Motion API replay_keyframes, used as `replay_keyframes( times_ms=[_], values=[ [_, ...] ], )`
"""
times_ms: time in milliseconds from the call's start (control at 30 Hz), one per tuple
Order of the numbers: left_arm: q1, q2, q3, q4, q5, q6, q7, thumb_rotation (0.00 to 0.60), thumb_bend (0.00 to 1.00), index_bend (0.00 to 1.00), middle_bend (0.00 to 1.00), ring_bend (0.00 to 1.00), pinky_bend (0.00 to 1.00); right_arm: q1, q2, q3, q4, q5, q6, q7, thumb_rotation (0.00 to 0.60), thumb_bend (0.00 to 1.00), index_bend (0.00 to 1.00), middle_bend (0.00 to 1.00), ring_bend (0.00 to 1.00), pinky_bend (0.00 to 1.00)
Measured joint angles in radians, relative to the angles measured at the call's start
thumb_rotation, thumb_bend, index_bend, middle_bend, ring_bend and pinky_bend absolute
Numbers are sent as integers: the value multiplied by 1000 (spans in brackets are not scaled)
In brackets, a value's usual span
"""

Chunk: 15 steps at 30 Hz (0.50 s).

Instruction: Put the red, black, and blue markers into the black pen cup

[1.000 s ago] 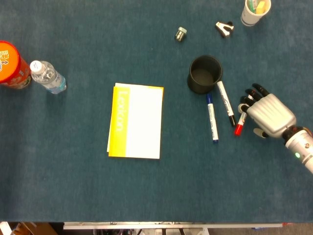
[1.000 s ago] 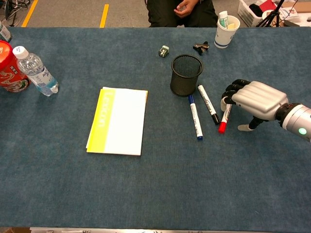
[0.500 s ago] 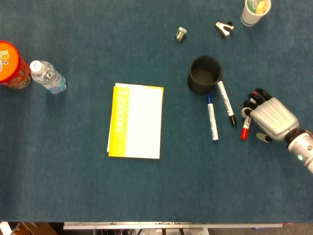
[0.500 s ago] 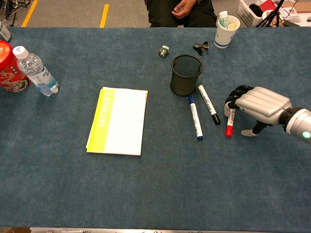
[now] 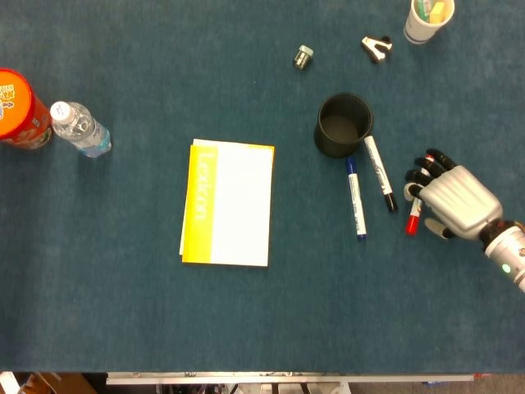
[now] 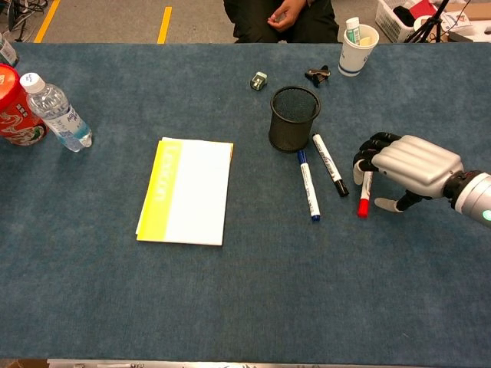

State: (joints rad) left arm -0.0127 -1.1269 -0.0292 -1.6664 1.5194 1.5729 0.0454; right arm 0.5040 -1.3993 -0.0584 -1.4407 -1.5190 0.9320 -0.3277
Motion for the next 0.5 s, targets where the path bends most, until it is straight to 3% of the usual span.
replay_keyframes(
  times_ms=[500],
  values=[
    [18,12,2,-2,-8,14,-9,600,482,173,210,200,201,18,1,-19,-10,-25,-5,-5,600,273,428,268,132,95]
  ],
)
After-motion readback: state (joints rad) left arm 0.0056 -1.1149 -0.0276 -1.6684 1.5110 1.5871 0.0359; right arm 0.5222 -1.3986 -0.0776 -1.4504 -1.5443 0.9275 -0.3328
